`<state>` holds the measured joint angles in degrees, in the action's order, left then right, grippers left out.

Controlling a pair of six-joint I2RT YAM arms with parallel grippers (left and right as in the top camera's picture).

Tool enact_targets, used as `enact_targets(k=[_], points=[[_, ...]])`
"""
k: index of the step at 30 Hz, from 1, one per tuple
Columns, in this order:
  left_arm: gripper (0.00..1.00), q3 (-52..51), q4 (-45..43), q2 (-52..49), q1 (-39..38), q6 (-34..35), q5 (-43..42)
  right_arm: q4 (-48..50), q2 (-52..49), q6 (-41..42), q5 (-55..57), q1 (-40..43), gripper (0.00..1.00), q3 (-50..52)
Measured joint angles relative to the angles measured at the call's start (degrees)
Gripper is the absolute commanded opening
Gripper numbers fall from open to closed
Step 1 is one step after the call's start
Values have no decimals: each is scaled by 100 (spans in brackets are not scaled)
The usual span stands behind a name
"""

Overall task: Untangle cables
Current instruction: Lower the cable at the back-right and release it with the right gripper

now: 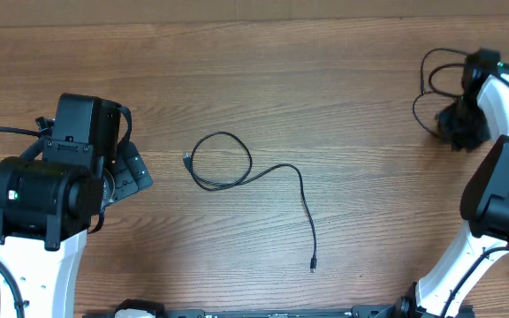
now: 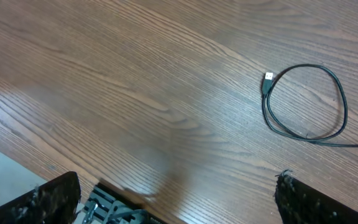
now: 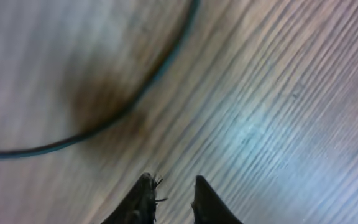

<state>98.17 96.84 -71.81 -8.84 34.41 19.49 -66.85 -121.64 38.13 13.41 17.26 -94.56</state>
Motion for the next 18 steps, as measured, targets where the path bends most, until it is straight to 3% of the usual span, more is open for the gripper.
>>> enact_targets(k=[6, 10, 12, 18], points=[[99, -2, 0, 0, 0, 2, 0, 1051, -2, 44, 323, 2, 18, 780], [99, -2, 0, 0, 0, 0, 0, 1843, 155, 68, 562, 15, 8, 1228], [99, -2, -2, 0, 0, 0, 0, 2481, 258, 83, 680, 52, 4, 1523], [100, -2, 0, 0, 0, 0, 0, 4400, 417, 61, 918, 153, 4, 2304]])
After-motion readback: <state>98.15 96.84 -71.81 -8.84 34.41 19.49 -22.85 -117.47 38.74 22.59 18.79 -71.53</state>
